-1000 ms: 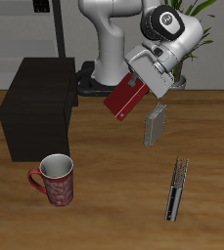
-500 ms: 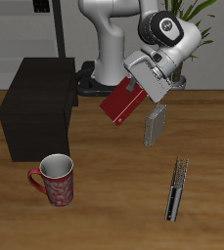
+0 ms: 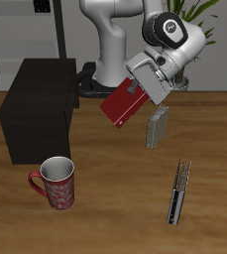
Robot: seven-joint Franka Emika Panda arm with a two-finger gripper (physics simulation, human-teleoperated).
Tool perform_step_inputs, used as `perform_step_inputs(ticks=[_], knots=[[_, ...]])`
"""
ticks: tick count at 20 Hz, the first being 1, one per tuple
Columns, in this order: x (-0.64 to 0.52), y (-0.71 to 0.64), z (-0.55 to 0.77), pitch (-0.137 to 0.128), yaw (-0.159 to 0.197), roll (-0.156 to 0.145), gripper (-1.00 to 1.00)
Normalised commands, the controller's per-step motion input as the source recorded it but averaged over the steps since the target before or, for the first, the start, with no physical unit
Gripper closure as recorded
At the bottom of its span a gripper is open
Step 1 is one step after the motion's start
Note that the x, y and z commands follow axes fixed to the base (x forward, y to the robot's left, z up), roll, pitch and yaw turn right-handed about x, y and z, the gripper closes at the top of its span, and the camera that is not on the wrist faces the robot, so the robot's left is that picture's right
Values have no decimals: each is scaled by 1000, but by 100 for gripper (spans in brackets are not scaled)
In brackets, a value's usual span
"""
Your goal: Place the red book in the top region of the shelf
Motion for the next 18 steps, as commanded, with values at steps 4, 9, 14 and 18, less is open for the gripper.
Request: perform_step_inputs(ticks=[4,9,14,18], knots=[[0,-121,-67,-12,2,-49,100],[-58,-159,-45,4,-11,-46,100],[-116,-280,-28,22,-39,-31,100],[-47,-208,71,19,-29,-45,100]])
